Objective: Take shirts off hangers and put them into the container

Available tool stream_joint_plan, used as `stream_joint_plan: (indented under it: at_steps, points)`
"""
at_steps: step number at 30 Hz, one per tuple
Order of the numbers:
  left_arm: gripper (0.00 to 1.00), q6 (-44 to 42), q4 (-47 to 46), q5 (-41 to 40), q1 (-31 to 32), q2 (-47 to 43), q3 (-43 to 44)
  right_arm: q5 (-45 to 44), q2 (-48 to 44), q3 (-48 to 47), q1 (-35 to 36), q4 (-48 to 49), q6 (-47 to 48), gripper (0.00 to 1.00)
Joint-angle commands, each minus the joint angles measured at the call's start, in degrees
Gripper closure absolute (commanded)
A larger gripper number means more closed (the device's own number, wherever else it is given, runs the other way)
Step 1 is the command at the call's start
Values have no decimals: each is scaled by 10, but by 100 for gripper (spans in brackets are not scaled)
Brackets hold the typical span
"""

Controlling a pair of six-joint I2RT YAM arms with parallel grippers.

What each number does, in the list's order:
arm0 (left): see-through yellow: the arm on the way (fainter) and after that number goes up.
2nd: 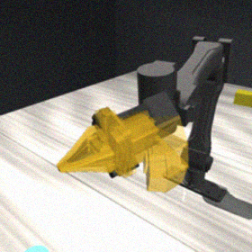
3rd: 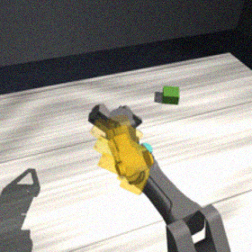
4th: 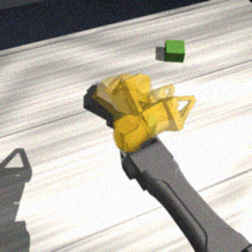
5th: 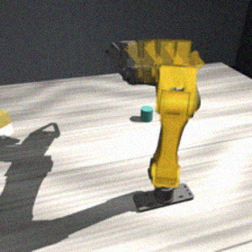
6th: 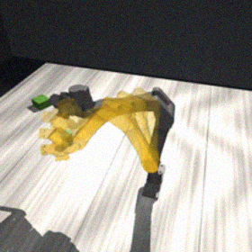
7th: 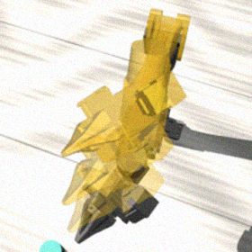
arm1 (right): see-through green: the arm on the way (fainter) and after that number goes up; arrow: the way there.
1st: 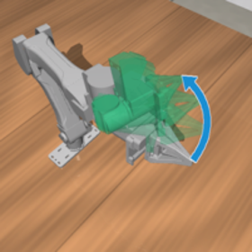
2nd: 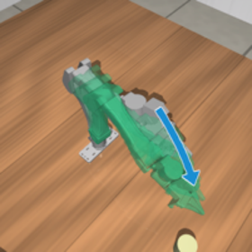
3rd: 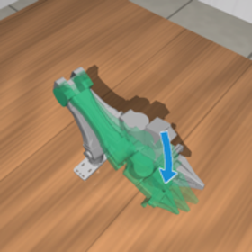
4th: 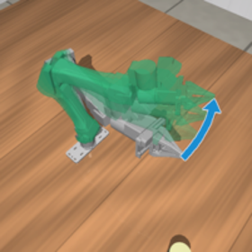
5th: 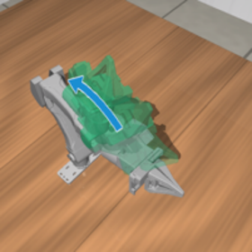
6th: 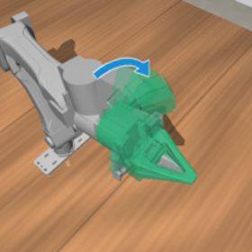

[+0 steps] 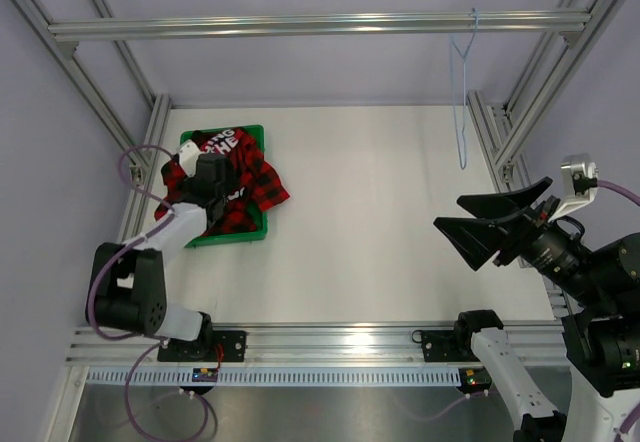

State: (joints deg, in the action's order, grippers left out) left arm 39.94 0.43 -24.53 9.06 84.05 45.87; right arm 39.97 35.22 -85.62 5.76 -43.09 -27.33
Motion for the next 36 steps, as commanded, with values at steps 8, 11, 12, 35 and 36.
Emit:
stream_joint_plan:
  at_steps: [8, 11, 12, 35, 36]
  points:
    - [24, -46, 76, -100, 44, -295, 15, -9, -2, 21, 7, 13, -20, 8]
    - [21, -48, 106, -88, 43, -331, 20, -9, 7, 39, 7, 13, -17, 8]
    - [21, -44, 108, -76, 44, -355, 16, -12, 11, 45, 7, 14, -14, 7]
    - [1, -173, 37, 242, 270, -411, -63, -111, 15, 370, 7, 124, 37, 1]
    - [1, -173, 27, 271, 271, -409, -68, -109, 20, 379, 7, 135, 33, 0]
